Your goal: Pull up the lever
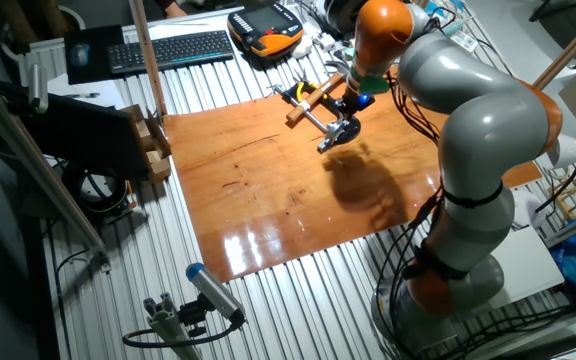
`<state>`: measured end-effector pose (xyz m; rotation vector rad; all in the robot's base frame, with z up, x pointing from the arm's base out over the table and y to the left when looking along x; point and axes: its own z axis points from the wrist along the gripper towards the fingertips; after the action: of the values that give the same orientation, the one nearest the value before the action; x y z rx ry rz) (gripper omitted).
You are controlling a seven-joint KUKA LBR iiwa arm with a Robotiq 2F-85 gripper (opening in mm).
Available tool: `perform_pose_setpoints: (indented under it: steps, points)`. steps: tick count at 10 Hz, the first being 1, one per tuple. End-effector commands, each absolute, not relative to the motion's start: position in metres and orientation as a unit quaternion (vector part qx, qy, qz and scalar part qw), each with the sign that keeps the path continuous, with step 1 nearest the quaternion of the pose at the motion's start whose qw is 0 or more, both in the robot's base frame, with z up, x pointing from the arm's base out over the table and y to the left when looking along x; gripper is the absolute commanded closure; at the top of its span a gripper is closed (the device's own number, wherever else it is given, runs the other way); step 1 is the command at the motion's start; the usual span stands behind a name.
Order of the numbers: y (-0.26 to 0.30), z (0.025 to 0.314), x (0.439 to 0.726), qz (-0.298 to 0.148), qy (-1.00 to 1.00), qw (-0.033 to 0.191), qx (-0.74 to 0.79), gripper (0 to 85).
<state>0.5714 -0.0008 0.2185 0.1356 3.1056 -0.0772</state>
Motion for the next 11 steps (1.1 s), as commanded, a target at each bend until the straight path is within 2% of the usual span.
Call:
perform_pose_setpoints:
  steps: [1, 2, 4, 7, 9, 11]
  points:
    - [-0.0011, 0.2188, 0.5714, -0.022, 0.999, 0.001, 0.025, 85.0]
    - [-0.0011, 0.2188, 0.5714, -0.018, 1.0, -0.006, 0.018, 85.0]
    - [-0.0011, 0.2188, 0.5714, 0.009, 1.0, 0.007, 0.015, 85.0]
    - [-0.0014, 0.219, 0.5716, 0.007, 0.999, 0.001, 0.045, 85.0]
    - [-0.0029, 0.2205, 0.5741, -0.01, 0.995, 0.011, 0.095, 85.0]
    - [-0.0037, 0.2216, 0.5796, -0.001, 0.987, 0.015, 0.157, 85.0]
